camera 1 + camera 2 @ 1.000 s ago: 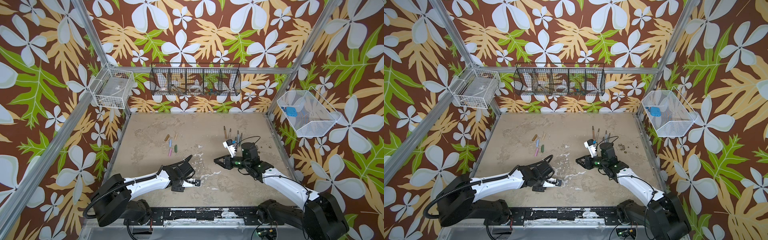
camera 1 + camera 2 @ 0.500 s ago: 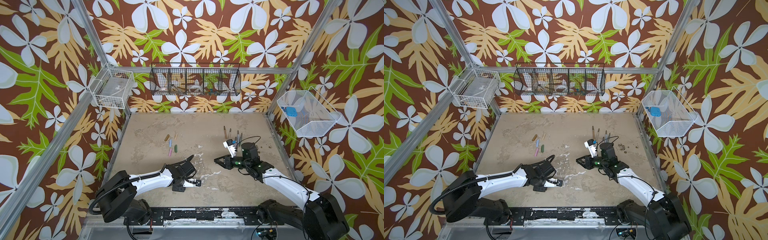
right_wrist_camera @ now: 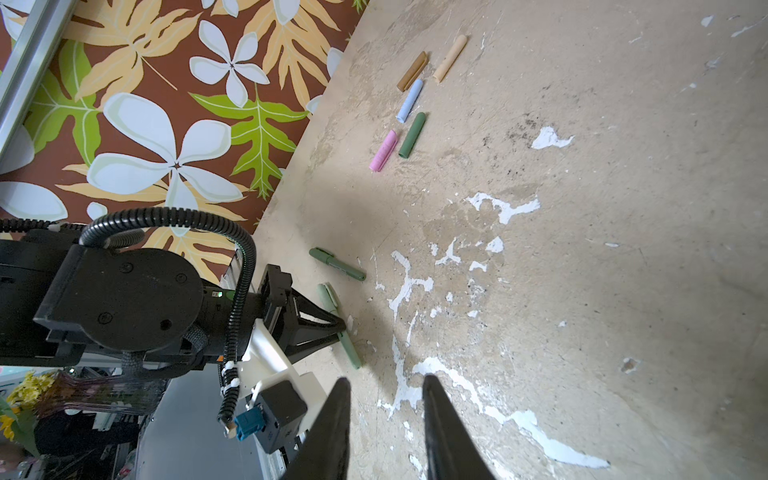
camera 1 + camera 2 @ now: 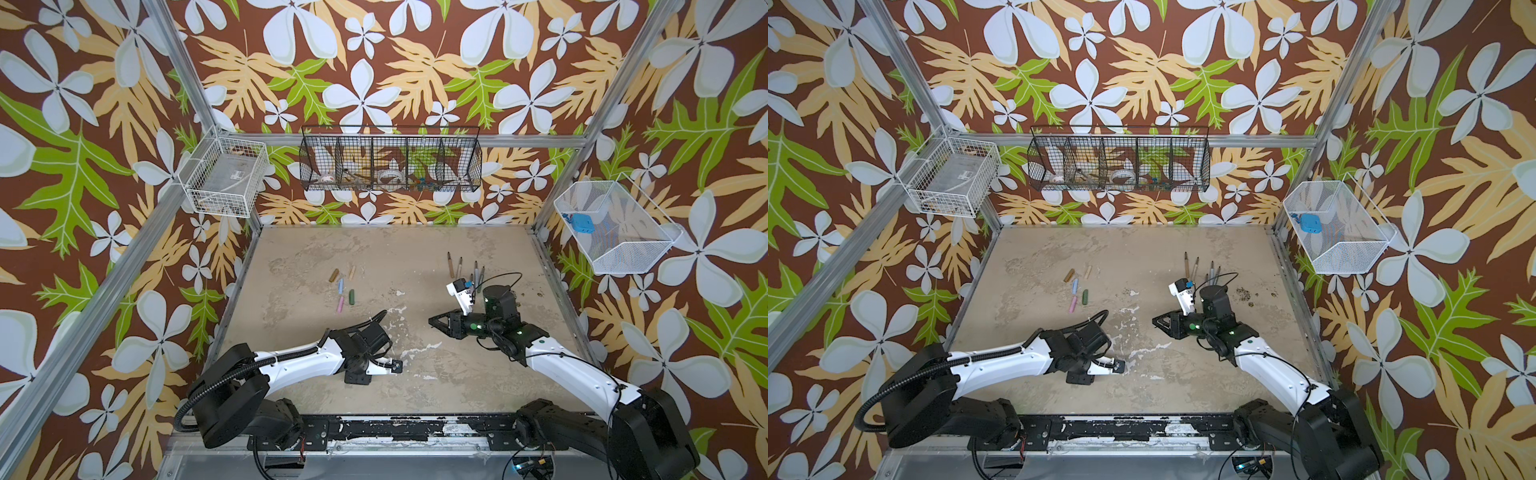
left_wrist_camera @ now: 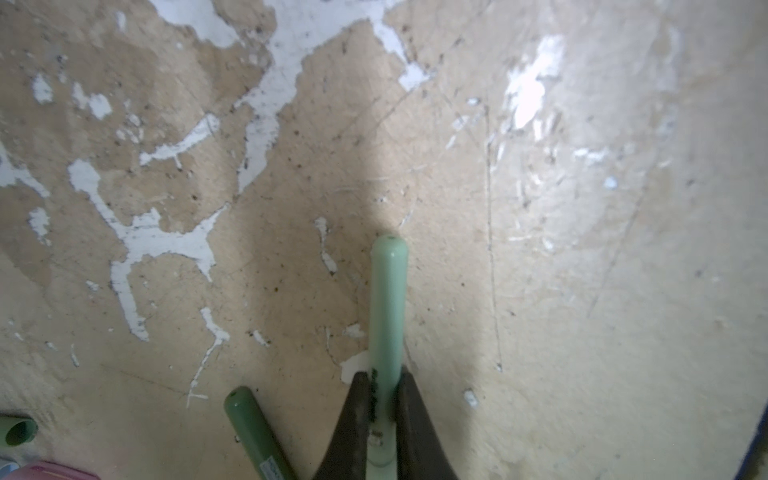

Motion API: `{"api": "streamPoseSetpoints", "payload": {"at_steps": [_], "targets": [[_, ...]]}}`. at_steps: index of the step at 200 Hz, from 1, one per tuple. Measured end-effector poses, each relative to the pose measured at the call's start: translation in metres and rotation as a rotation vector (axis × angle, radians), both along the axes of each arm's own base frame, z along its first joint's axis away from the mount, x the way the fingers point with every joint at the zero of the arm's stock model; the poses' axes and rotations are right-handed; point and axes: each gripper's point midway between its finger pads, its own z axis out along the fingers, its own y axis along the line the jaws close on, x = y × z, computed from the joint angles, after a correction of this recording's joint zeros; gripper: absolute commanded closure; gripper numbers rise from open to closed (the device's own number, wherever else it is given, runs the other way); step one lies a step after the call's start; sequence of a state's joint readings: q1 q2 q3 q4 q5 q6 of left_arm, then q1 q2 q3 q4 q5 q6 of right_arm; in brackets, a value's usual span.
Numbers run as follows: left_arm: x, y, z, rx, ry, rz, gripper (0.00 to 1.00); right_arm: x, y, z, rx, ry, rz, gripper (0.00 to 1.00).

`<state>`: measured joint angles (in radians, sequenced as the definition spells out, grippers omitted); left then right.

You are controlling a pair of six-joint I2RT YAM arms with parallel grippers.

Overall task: Open the pen caps
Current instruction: 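Close the left gripper on the light-green pen's barrel, then lift the light-green pen upright with the left gripper toward the right gripper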

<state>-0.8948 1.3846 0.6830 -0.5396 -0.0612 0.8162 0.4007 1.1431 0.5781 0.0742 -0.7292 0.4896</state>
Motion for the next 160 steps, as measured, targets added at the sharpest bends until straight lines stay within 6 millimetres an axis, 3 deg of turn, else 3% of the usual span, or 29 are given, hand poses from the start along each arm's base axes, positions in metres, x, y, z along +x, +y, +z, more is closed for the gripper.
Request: {"api": "streamPoseSetpoints", "payload": {"at_steps": [46,72,105,122,137,160], "targets": [[0.003,-0.009,0.031,-0.1,-0.056,-0.002,0.93,0.0,0.0,0.0,-0.001,-0.002,-0.002,0.7],[0.013,-0.021,0.074,-0.229,-0.145,0.024,0.93,0.002,0.0,0.004,0.002,-0.011,-0.003,0.7],[0.035,-0.038,0.156,-0.526,-0.379,0.086,0.95,0.001,0.0,0.011,0.011,-0.032,-0.004,0.7],[0.042,-0.041,0.187,-0.675,-0.494,0.114,0.97,0.002,-0.001,0.013,0.011,-0.038,-0.008,0.7],[0.048,-0.042,0.207,-0.783,-0.588,0.127,0.97,0.003,-0.001,0.013,0.008,-0.041,-0.013,0.7],[0.055,-0.043,0.216,-0.902,-0.694,0.151,0.97,0.004,-0.003,0.013,0.005,-0.045,-0.019,0.7]]}}
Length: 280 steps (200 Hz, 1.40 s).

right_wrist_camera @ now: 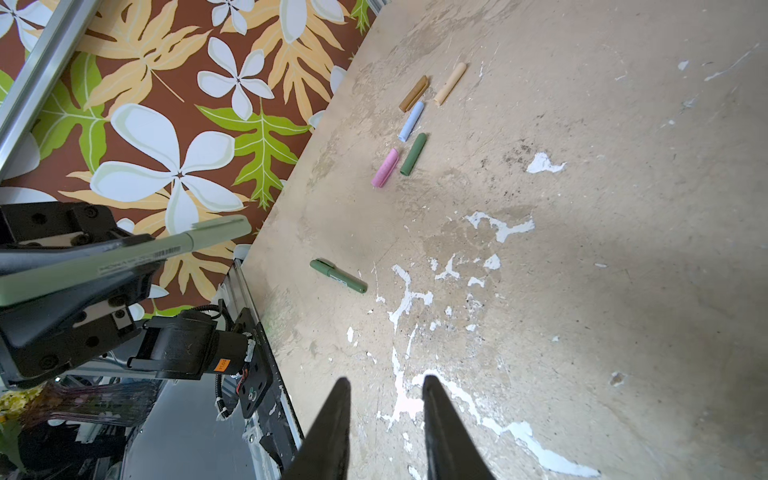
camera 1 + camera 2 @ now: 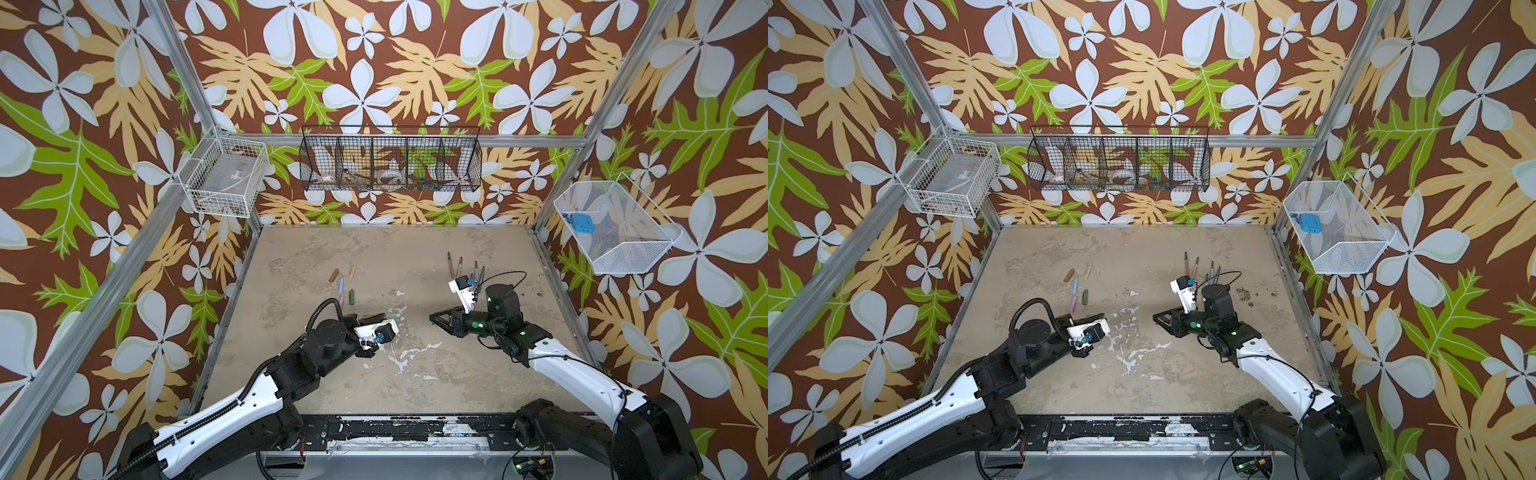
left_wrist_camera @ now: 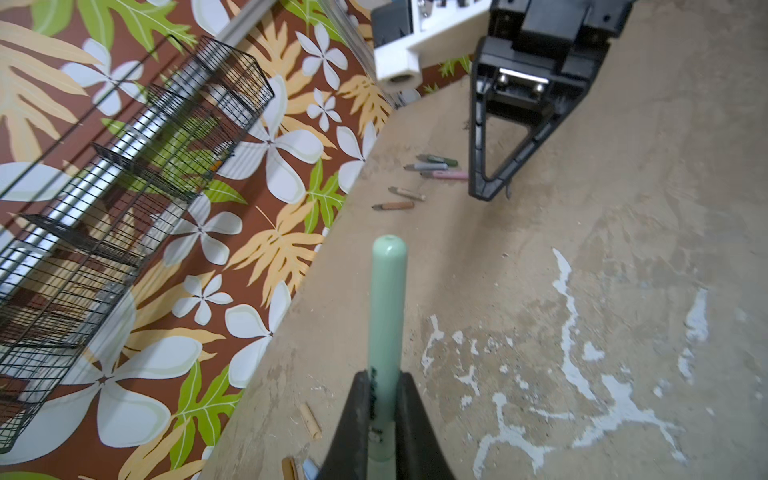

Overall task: Open the pen caps
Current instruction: 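Lift the light-green pen upright with the left gripper toward the right gripper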

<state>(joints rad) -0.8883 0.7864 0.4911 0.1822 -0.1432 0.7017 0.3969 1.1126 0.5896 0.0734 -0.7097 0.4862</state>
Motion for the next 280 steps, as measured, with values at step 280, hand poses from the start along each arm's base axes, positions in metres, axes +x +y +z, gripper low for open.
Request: {"api": "streamPoseSetpoints", "payload": {"at_steps": [280], "targets": [[0.0,-0.029,-0.099,-0.061,-0.162,-0.071,0.99,-0.047,0.05,0.032,0.078,-0.15,0.251,0.58]]}}
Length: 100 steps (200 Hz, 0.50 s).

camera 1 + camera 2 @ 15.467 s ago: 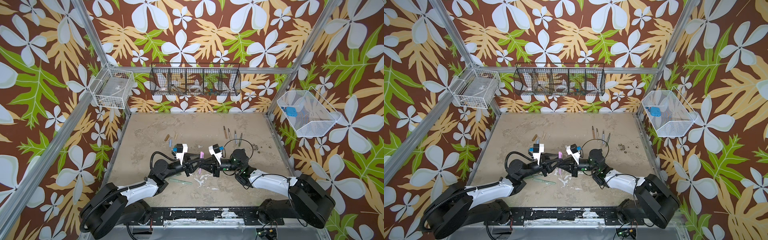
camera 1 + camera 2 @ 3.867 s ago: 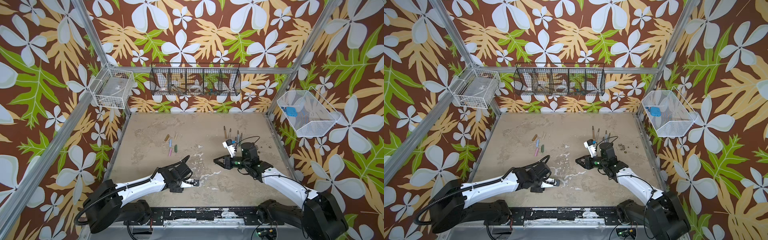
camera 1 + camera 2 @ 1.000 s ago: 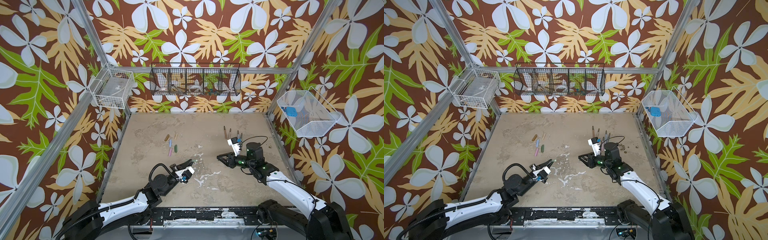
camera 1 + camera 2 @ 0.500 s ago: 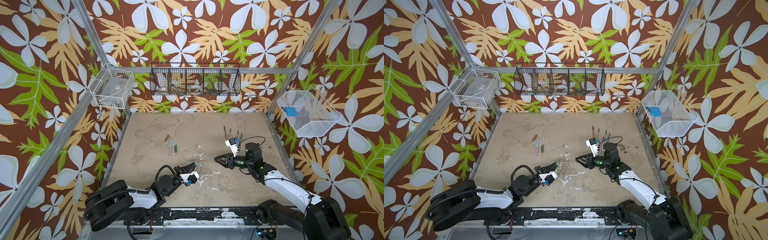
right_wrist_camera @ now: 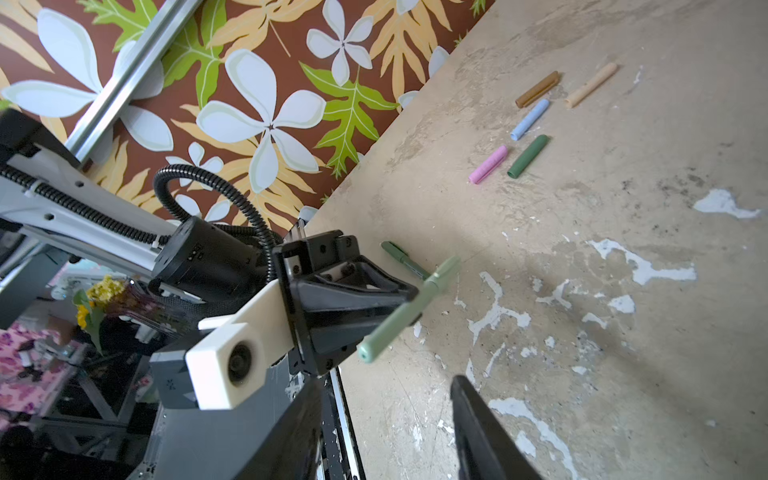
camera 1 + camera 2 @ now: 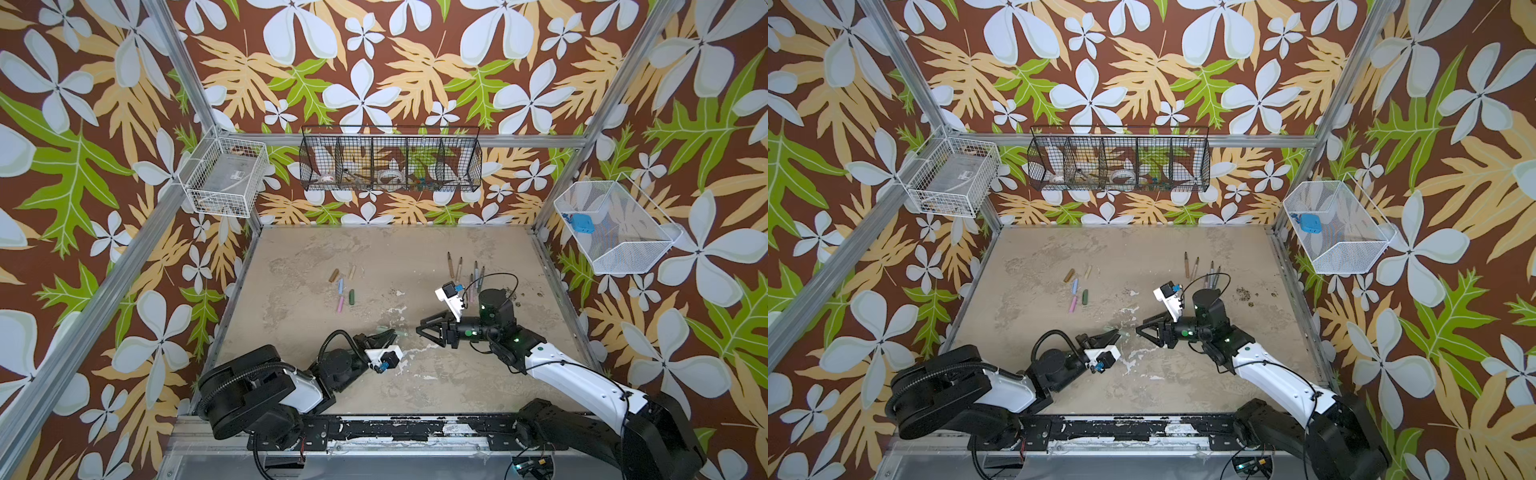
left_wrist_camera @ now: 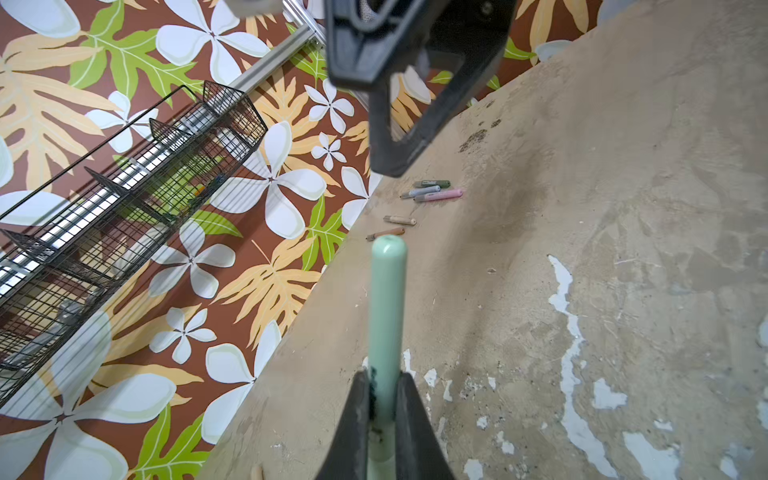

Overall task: Open the pen caps
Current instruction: 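Lift the light-green pen upright with the left gripper toward the right gripper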

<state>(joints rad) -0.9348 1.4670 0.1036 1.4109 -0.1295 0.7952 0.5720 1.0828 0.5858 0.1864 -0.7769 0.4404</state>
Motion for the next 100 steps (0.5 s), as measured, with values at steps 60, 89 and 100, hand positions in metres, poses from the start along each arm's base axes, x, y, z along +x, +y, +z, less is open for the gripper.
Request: {"api": "streamPoseSetpoints", "payload": {"at_steps": [60,89,100], "targets": [[0.0,-0.004,0.002,-0.005,-0.003,-0.01,0.99,0.009,0.001,0.003,-0.138,-0.146,-0.154,0.66],[0.0,-0.005,0.002,-0.003,-0.002,-0.011,0.99,0.007,0.006,0.002,-0.183,-0.18,-0.168,0.63],[0.001,-0.006,0.002,-0.005,-0.002,-0.012,1.0,0.005,0.009,0.0,-0.197,-0.188,-0.163,0.64]]}}
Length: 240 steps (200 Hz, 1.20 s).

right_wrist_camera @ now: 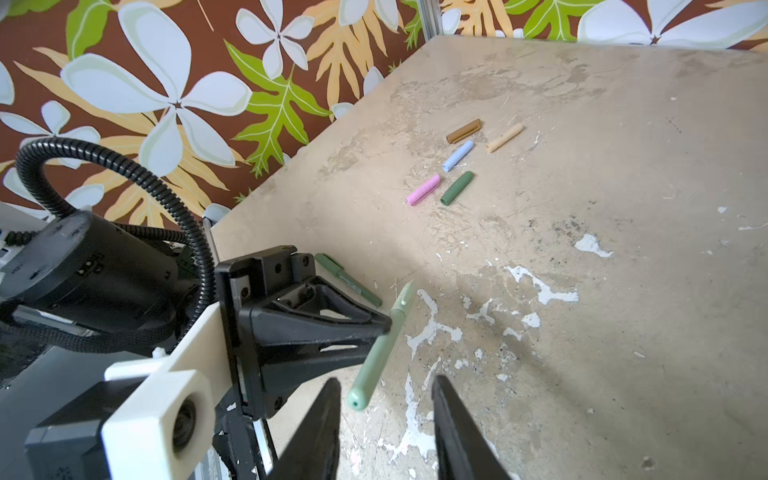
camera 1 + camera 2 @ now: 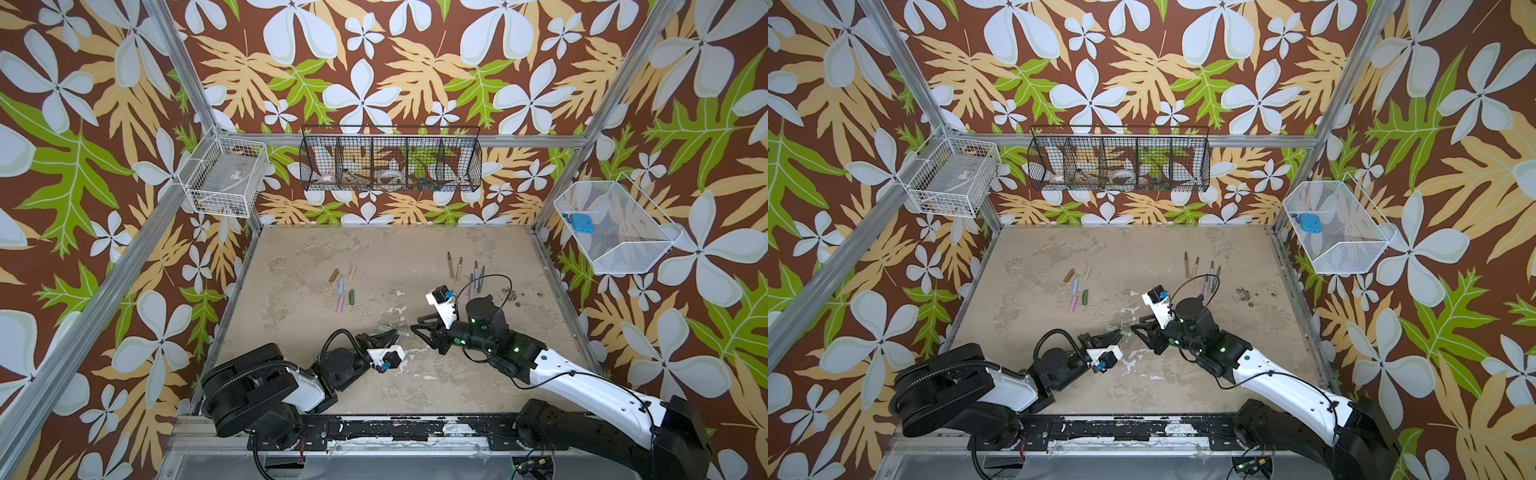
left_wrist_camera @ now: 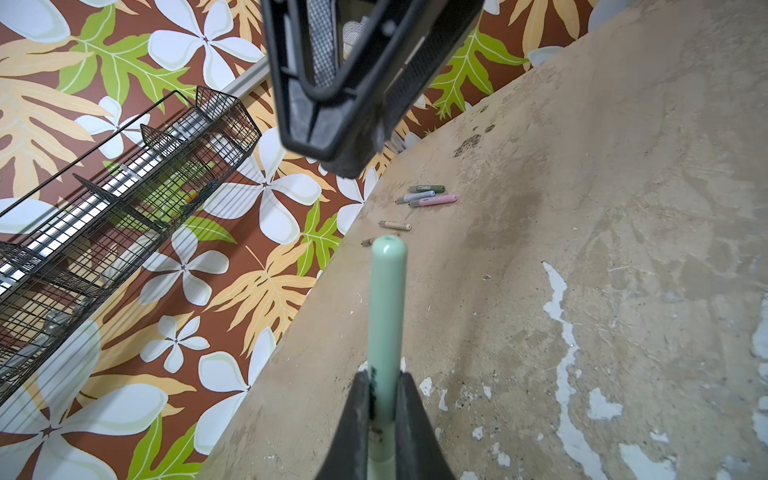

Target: Open the pen caps

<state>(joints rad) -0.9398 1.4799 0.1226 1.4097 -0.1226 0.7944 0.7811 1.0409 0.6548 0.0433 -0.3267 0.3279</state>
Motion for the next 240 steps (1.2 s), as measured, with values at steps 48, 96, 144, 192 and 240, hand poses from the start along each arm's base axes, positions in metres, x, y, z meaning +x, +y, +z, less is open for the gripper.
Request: {"api": "streamPoseSetpoints", "payload": {"at_steps": [48,96,144,192,240], "targets": [[-0.001,-0.002,0.001,-0.001,-0.001,-0.007,1.0,-0.014,0.021,-0.009,-0.088,-0.038,0.045,0.65],[-0.001,-0.002,0.002,-0.004,-0.003,-0.009,1.0,-0.009,0.026,-0.021,-0.17,-0.063,0.013,0.7],[-0.001,-0.002,0.004,-0.006,-0.005,-0.005,1.0,-0.005,0.029,-0.032,-0.227,-0.06,-0.007,0.74],[0.0,-0.002,0.003,-0.004,-0.003,-0.001,0.95,-0.001,0.029,-0.037,-0.259,-0.067,-0.032,0.9],[0.006,-0.001,0.014,-0.07,0.026,0.033,0.36,0.006,0.017,-0.029,-0.266,-0.105,-0.1,1.0]]}}
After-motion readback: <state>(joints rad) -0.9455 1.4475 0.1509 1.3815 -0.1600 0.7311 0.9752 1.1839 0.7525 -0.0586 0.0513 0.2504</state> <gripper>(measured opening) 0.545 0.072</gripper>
